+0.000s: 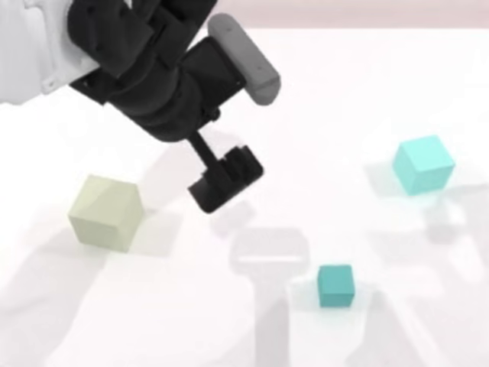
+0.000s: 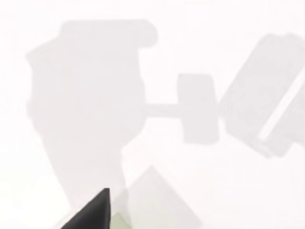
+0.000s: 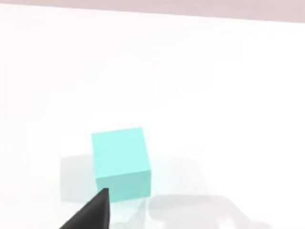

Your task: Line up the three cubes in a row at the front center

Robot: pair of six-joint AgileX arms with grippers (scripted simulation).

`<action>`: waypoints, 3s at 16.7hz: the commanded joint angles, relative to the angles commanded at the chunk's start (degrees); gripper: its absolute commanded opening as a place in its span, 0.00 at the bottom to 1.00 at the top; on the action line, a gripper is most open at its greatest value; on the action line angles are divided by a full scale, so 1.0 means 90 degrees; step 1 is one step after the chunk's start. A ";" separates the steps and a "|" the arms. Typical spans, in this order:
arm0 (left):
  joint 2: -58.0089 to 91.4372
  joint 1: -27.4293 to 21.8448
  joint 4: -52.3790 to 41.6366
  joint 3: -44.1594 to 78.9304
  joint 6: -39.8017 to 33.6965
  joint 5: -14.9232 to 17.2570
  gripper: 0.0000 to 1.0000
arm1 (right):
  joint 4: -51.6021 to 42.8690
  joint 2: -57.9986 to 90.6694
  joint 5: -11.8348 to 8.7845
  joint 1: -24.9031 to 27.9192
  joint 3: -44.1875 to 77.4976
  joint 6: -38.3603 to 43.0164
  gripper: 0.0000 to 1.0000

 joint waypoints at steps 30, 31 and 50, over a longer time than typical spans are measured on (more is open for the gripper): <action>-1.0175 0.4248 0.5985 -0.9144 -0.2592 0.0020 1.00 | -0.4931 1.0352 0.0040 0.0853 0.8161 -0.0236 1.00; -1.0175 0.4248 0.5985 -0.9144 -0.2592 0.0020 1.00 | -0.4624 1.0421 0.0041 0.0854 0.7956 -0.0229 1.00; -1.0175 0.4248 0.5985 -0.9144 -0.2592 0.0020 1.00 | -0.3708 1.0665 0.0043 0.0870 0.7255 -0.0213 0.17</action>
